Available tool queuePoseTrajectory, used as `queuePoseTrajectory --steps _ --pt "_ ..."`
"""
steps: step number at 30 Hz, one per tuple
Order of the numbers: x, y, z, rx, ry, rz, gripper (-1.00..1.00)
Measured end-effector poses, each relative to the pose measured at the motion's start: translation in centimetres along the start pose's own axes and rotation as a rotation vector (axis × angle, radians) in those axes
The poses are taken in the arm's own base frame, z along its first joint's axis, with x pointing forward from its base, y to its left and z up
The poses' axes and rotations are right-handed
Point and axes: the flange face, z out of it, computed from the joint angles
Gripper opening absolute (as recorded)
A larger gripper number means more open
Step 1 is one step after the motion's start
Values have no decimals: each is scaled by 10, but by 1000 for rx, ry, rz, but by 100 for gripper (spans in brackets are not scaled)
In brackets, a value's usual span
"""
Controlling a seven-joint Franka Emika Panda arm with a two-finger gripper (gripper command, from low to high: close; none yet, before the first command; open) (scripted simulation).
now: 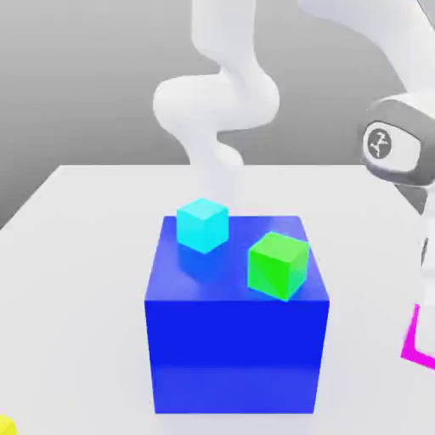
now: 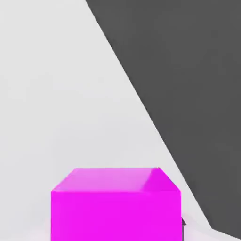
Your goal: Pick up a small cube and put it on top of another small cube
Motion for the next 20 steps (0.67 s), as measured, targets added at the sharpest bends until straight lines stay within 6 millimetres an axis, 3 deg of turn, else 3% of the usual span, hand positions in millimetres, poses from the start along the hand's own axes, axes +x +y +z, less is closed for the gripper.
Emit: queuePoseTrajectory --steps 4,12,14,16,17,20 --pt "-19 52 -44 1 -5 51 -100" --pt "-82 121 -120 48 -9 99 -100" --pt "-91 129 -112 57 -9 105 -100" --pt "-93 129 -87 60 -8 106 -100" --pt "-94 129 -74 60 -8 106 100" --pt "-94 129 -74 60 -8 106 100"
